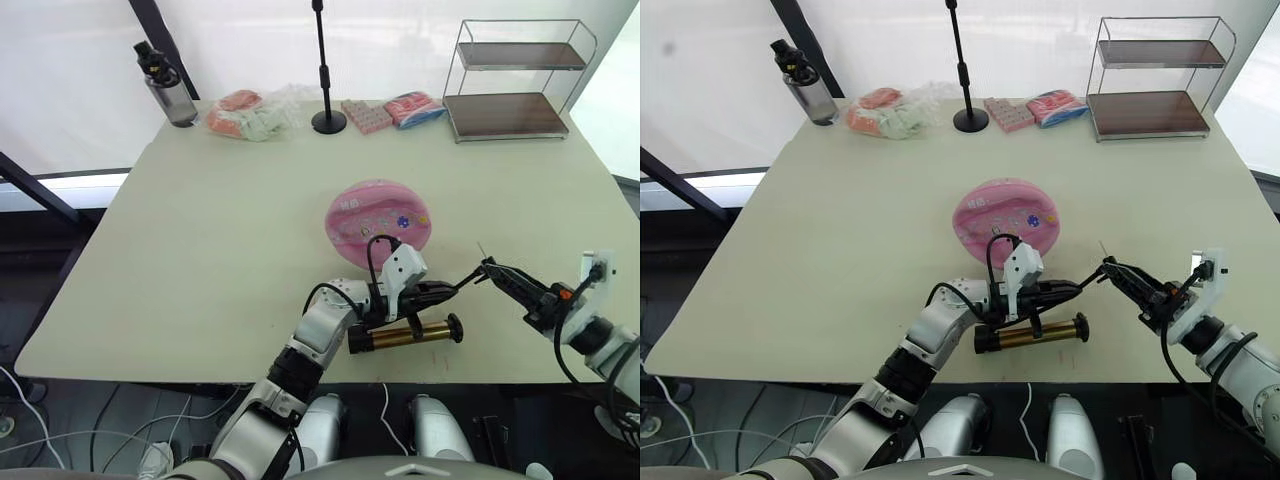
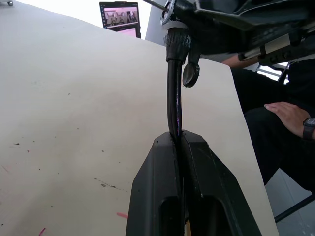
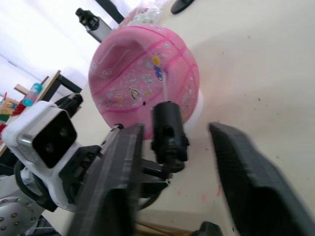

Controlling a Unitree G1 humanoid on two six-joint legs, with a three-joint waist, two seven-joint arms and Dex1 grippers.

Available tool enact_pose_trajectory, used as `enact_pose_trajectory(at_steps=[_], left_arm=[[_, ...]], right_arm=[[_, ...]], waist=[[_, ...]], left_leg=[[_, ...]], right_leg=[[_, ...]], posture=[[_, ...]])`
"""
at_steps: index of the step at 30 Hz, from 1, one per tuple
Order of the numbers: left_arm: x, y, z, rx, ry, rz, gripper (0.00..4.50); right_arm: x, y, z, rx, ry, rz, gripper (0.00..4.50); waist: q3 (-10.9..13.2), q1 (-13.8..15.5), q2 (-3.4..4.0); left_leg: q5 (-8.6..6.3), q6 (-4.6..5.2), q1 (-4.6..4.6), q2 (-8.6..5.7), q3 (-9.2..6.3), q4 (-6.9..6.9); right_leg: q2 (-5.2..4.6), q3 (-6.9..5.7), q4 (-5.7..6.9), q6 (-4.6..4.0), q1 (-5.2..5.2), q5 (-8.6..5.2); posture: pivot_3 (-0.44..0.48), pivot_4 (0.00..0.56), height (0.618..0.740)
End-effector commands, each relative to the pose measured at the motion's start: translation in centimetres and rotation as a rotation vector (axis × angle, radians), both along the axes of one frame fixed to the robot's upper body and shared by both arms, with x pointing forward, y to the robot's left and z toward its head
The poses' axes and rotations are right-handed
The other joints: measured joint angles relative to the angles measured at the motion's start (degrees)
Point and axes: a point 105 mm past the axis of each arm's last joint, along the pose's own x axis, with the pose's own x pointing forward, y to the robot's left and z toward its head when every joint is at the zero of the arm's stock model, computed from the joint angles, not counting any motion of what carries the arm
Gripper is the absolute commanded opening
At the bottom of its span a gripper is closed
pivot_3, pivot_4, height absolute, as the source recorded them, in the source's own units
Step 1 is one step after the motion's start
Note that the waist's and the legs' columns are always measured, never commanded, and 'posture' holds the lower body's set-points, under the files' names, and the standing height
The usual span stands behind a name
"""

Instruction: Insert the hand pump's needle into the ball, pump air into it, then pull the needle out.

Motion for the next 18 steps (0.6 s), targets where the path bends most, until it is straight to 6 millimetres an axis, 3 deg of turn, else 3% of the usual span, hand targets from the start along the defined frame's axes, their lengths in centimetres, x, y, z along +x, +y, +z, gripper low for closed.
enact_pose_trajectory(at_steps=[1, 18], left_arm=[[-0.14, -0.41, 1.26, -0.049, -0.031, -0.017, 0.00], [-0.20, -0.42, 1.33, -0.051, -0.031, -0.021, 0.00]], right_arm=[[-0.04, -0.30, 0.79, -0.003, -0.038, -0.009, 2.80], [0.37, -0.10, 0.71, -0.018, -0.045, -0.008, 2.80]], waist=[[0.0, 0.0, 0.00], [0.0, 0.0, 0.00]], left_leg=[[0.00, 0.00, 0.00, 0.00, 0.00, 0.00], [0.00, 0.00, 0.00, 0.00, 0.00, 0.00]], right_leg=[[0.00, 0.00, 0.00, 0.00, 0.00, 0.00], [0.00, 0.00, 0.00, 0.00, 0.00, 0.00]], posture=[[0.000, 0.150, 0.740], [0.000, 0.150, 0.740]])
